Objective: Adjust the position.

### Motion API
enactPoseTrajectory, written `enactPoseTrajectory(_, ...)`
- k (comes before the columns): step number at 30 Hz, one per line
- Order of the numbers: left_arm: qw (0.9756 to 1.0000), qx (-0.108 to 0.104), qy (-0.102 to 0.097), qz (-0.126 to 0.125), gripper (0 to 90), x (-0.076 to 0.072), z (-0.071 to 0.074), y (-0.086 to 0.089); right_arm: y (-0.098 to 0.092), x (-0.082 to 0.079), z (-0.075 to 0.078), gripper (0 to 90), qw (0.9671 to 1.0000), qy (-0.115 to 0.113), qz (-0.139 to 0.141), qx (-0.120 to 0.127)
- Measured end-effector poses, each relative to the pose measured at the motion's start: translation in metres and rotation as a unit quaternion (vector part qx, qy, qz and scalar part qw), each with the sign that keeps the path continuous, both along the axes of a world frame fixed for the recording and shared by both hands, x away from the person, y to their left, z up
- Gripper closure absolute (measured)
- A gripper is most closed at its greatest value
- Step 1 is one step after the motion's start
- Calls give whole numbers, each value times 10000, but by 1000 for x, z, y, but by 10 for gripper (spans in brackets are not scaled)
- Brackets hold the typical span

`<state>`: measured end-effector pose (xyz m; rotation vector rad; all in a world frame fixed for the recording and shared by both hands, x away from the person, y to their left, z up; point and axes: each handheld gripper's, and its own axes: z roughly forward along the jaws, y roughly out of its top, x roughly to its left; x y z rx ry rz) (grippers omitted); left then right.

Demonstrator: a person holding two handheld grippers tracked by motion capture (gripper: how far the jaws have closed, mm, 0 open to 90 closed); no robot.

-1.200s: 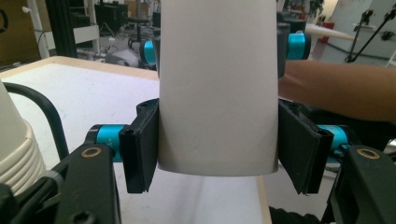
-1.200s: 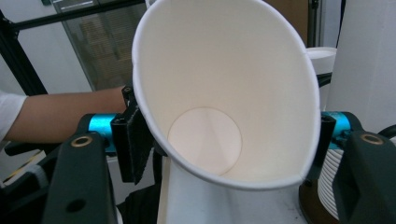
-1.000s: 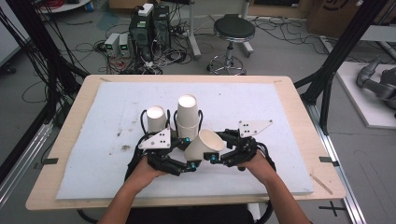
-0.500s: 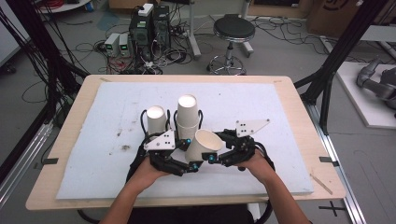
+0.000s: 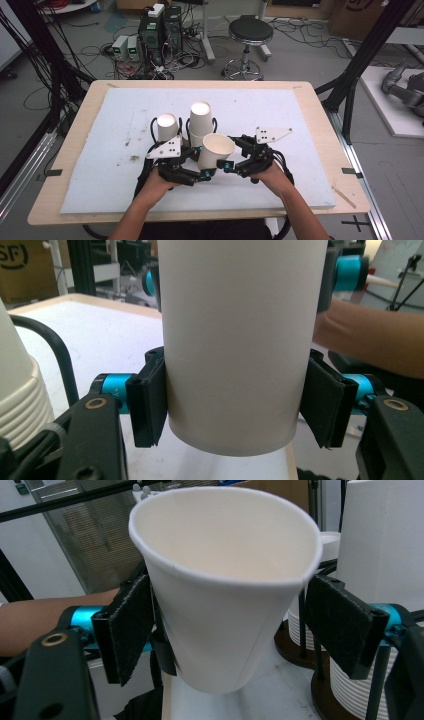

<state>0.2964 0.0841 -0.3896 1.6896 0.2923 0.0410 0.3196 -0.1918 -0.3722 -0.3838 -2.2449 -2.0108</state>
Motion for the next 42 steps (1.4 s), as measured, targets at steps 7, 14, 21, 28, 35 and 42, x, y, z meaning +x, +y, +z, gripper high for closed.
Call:
enactPoseTrajectory(7, 9996, 242, -85, 140, 349, -1, -1, -2, -1, 0, 1, 341, 9997, -182, 109, -128)
enactPoseTrajectory(14, 9977, 508, -115, 432, 281, -2, -1, 1, -5, 2, 2, 346, 9976, -372, -109, -572)
enactPoseTrajectory(21, 9982, 534, -101, 264, 346, -1, -3, -5, 0, 0, 1, 344, 9977, -330, -49, -594)
enactPoseTrajectory(28, 9989, 430, -99, 177, 351, -2, -2, -5, 3, -2, 0, 222, 9993, -209, -169, -249)
enactPoseTrajectory(35, 9988, 448, -75, 173, 349, -3, -3, -8, 7, -3, 0, 319, 9984, -400, -48, -393)
enactPoseTrajectory(42, 9970, 549, -121, 527, 275, -3, -5, -2, -2, -2, 4, 327, 9961, -588, -338, -568)
